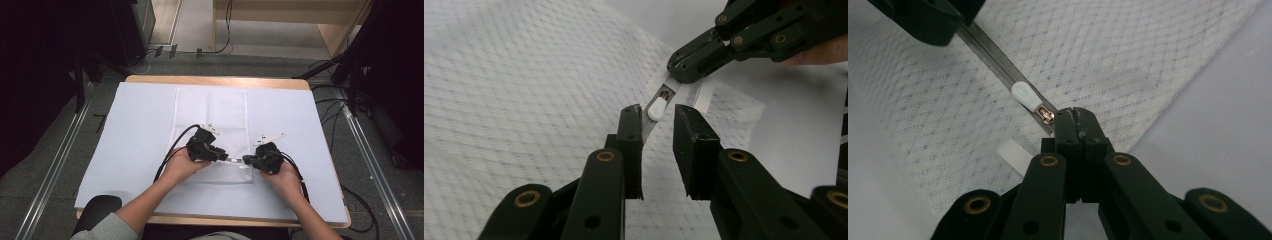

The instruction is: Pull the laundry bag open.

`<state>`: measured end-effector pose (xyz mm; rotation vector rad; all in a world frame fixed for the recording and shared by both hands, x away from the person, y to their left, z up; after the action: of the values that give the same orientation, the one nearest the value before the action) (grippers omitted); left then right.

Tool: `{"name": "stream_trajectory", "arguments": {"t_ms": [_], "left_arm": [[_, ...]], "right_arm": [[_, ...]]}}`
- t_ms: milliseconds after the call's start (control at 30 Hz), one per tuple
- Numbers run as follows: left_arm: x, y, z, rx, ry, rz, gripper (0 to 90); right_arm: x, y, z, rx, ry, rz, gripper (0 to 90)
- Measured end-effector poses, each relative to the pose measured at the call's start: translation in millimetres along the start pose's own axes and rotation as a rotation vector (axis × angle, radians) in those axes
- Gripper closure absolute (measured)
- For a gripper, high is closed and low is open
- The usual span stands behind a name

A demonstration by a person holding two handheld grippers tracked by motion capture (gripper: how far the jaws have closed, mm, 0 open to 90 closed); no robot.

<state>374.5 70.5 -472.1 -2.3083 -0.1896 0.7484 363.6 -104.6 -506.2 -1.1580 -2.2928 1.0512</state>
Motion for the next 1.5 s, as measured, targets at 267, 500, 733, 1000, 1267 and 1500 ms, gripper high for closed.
{"name": "stream_trajectory", "arguments": {"t_ms": [267,500,733,1000,1267,1500], "left_arm": [[1.6,18.2,3.6,0.020,-0.043,0.017,81.4],[5.4,28.3,4.1,0.028,-0.061,0.001,79.6],[6.4,33.3,1.8,0.024,-0.098,0.020,78.6],[5.1,37.9,-1.8,0.011,-0.163,0.013,80.3],[3.9,37.6,0.8,-0.011,-0.239,0.070,78.9],[-0.2,39.0,-0.3,-0.012,-0.245,0.086,80.9]], "right_arm": [[0.9,-0.2,0.6,-0.014,-0.033,0.006,90.0],[2.3,0.0,1.6,-0.007,-0.029,-0.002,90.0],[4.3,-0.5,1.8,-0.013,-0.045,0.016,90.0],[4.2,-0.5,2.0,-0.016,-0.046,0.018,90.0],[4.4,-0.5,2.2,-0.023,-0.058,0.023,90.0],[5.0,-0.9,2.7,-0.024,-0.056,0.027,90.0]]}}
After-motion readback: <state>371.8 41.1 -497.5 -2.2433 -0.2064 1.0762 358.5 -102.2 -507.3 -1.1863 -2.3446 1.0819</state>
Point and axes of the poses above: each handheld gripper's, and its own axes: y roughly forward along the jaws, z roughly out of its underside, x roughly to its left, the point moved 5 cm from there along y, roughly forward along the jaws, and after that the axes turned 15 degrees about z, right-handed, at the moved point
